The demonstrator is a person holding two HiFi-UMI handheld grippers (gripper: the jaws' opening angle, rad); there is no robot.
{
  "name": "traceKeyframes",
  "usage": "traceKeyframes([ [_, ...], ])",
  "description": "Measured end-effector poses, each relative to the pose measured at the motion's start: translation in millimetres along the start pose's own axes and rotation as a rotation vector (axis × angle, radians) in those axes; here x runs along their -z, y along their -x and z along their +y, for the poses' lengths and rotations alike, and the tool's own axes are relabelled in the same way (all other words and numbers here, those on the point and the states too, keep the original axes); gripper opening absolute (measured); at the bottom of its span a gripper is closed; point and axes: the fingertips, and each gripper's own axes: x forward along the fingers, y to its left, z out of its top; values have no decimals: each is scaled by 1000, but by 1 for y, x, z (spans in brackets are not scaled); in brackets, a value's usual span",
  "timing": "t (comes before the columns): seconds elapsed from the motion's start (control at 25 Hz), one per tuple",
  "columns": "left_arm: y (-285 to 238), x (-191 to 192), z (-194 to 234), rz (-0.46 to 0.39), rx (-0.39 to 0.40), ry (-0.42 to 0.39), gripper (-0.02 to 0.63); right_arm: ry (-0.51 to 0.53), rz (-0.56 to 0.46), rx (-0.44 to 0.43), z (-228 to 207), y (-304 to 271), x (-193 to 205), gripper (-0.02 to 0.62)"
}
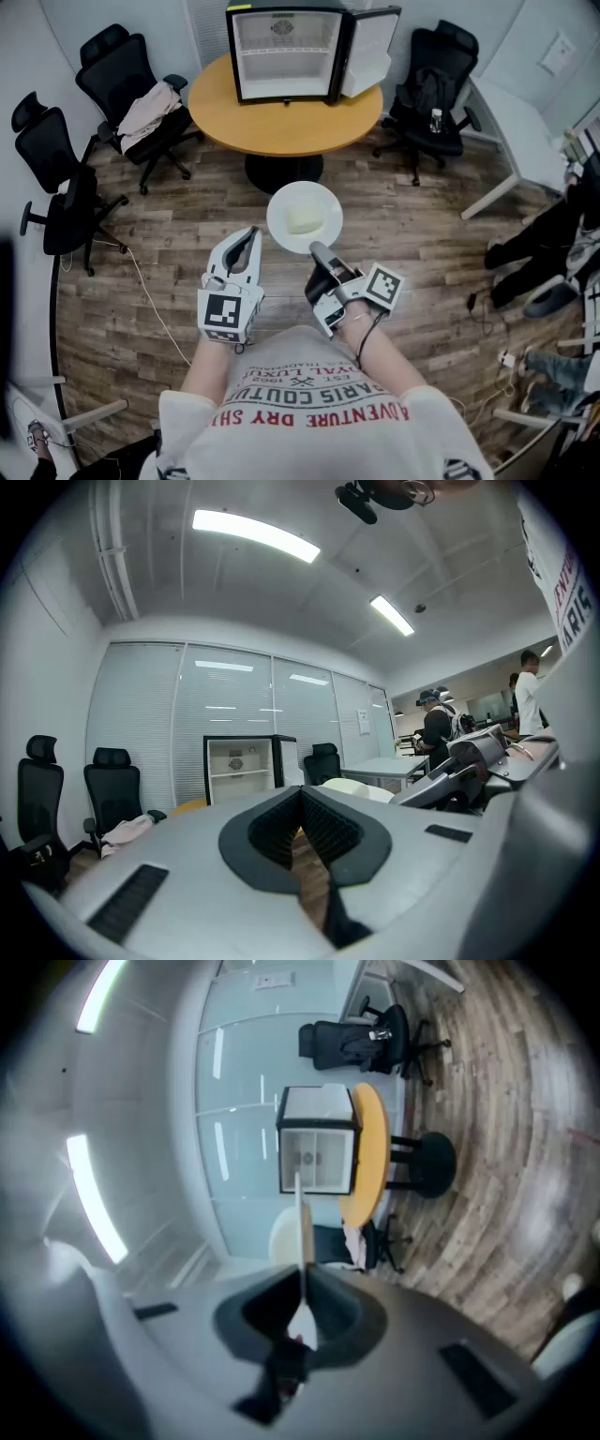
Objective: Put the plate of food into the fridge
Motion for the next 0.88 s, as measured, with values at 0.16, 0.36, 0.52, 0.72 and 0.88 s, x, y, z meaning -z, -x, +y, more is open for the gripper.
traceKeyframes([
  [0.16,-1,2,0,3,-2,-1,34,4,2,2,-2,0,-2,38],
  [0.36,-7,5,-9,11,-7,5,34,13,10,4,-4,7,-9,37],
  [0.52,-5,8,-6,16,-10,25,34,27,15,1,-1,7,-8,37],
  [0.72,-13,9,-28,18,-31,18,34,40,40,-5,-4,20,-30,37],
  [0.88,-28,5,-55,21,-63,10,34,45,75,0,-5,36,-56,37],
])
